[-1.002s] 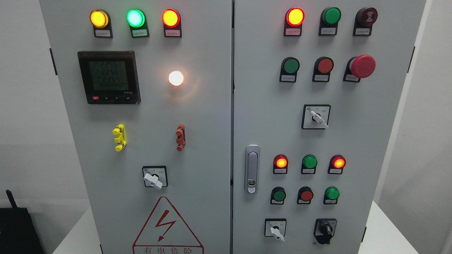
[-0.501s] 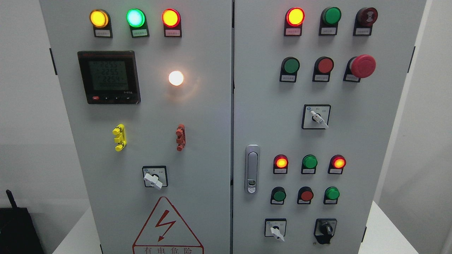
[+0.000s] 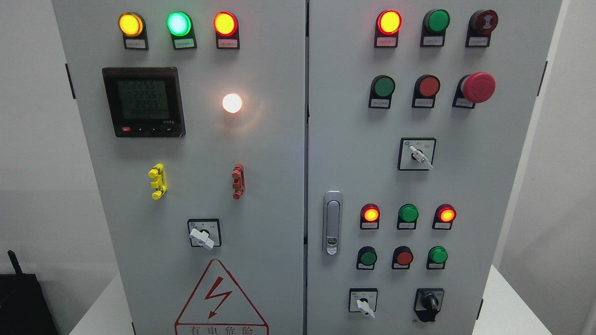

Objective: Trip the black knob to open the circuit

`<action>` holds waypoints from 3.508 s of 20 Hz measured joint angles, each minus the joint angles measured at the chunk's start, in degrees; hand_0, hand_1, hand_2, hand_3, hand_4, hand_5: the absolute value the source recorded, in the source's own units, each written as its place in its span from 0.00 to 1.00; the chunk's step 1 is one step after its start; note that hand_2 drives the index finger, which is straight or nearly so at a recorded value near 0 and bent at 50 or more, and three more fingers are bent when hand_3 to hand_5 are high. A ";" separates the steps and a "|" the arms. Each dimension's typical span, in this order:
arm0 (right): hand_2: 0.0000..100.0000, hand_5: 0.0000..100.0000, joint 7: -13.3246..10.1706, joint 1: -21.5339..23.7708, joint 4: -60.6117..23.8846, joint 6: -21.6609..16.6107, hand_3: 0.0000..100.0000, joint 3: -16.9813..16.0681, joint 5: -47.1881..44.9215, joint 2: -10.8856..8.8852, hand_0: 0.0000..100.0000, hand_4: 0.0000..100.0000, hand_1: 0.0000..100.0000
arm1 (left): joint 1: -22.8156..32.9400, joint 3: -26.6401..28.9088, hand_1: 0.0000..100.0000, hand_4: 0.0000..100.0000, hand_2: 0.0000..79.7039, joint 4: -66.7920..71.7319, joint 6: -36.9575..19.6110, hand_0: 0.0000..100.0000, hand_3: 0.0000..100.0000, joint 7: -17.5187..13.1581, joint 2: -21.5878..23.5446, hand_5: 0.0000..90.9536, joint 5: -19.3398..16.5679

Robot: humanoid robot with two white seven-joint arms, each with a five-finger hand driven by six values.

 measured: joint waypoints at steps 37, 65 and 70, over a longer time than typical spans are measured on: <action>0.01 0.97 -1.57 1.90 -33.44 3.02 1.00 0.19 0.03 0.00 0.00 1.00 0.10 | 0.00 0.00 0.39 0.00 0.00 0.00 0.00 0.12 0.00 0.00 0.00 0.00 0.00; 0.00 0.99 -1.86 0.54 -51.60 16.88 1.00 0.19 0.00 0.06 0.00 1.00 0.08 | 0.00 0.00 0.39 0.00 0.00 0.00 0.00 0.12 0.00 0.00 0.00 0.00 0.00; 0.00 0.99 -1.88 -2.19 -52.34 19.30 1.00 0.12 -0.01 0.06 0.00 1.00 0.08 | 0.00 0.00 0.39 0.00 0.00 0.00 0.00 0.12 0.00 0.00 0.00 0.00 0.00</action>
